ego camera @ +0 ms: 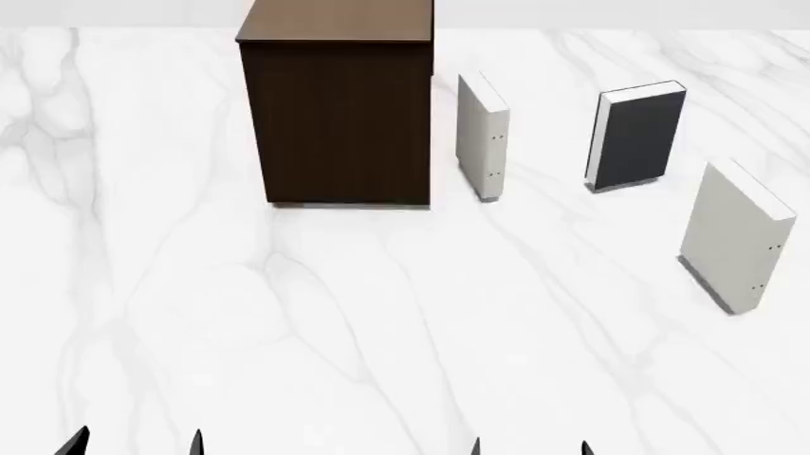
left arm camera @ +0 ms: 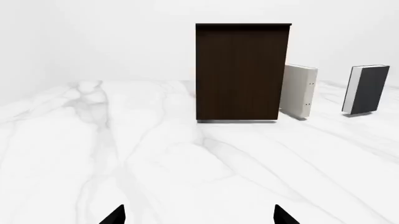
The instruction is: Pick up the book in the middle and place it on the cabinet shelf.
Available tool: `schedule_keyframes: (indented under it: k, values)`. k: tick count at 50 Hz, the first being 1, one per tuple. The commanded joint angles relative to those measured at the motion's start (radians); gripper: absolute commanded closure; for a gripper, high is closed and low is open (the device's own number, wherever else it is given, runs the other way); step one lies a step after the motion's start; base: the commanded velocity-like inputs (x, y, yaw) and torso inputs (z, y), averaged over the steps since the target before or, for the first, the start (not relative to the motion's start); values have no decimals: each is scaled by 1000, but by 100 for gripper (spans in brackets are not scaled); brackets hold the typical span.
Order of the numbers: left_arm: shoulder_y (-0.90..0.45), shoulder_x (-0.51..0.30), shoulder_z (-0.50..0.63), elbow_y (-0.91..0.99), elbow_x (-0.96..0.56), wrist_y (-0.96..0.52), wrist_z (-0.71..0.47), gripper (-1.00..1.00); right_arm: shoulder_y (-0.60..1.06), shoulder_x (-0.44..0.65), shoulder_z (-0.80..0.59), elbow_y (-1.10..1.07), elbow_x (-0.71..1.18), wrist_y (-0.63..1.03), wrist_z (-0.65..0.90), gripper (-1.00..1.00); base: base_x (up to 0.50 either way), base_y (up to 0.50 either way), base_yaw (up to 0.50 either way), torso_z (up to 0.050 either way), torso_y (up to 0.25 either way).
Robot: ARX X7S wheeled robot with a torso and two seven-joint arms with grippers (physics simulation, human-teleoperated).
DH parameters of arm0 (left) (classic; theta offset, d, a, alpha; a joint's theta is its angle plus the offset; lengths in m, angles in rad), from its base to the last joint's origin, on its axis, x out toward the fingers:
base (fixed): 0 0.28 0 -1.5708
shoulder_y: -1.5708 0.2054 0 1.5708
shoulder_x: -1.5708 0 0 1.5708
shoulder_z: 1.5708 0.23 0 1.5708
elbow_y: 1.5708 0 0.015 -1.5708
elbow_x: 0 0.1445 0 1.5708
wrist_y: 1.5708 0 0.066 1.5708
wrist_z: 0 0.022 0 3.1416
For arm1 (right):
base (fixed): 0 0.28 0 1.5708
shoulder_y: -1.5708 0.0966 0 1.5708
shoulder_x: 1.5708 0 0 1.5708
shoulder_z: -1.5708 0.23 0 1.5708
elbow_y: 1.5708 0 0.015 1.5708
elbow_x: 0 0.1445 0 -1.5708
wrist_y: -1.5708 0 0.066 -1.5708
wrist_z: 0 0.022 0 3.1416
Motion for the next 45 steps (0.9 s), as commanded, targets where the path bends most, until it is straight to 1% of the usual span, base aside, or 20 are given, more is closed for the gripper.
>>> schedule_keyframes:
  k: [1,22,23,24,29,41,42,43,45]
  values:
    - [-2,-16,18,-11,-16,9,-18,-100,2,16,-21,4,14,-2,20,-100,0,0,0,0,0]
    - [-5,-66,78,-7,-53,-9,-77,-100,2,63,-77,1,61,0,76,-100,0,0,0,0,0]
    - [-5,-66,78,-7,-53,-9,-77,-100,2,63,-77,1,61,0,76,-100,0,0,0,0,0]
    - [-4,-11,15,-11,4,-11,-13,-100,-1,9,-14,0,7,3,14,-100,0,0,0,0,0]
    - [-2,-30,38,-7,-14,-8,-43,-100,0,31,-39,2,29,2,37,-100,0,0,0,0,0]
    - [-1,-56,67,-8,-39,-1,-73,-100,3,56,-69,5,54,0,66,-100,0,0,0,0,0]
    - [1,-58,69,-4,-36,5,-78,-100,2,57,-71,4,54,-1,69,-100,0,0,0,0,0]
    - [4,-59,69,-3,-14,60,-99,-100,0,58,-71,-2,51,-24,76,-100,0,0,0,0,0]
    - [15,-60,59,37,-3,145,-129,-100,-13,62,-72,-29,32,-122,96,-100,0,0,0,0,0]
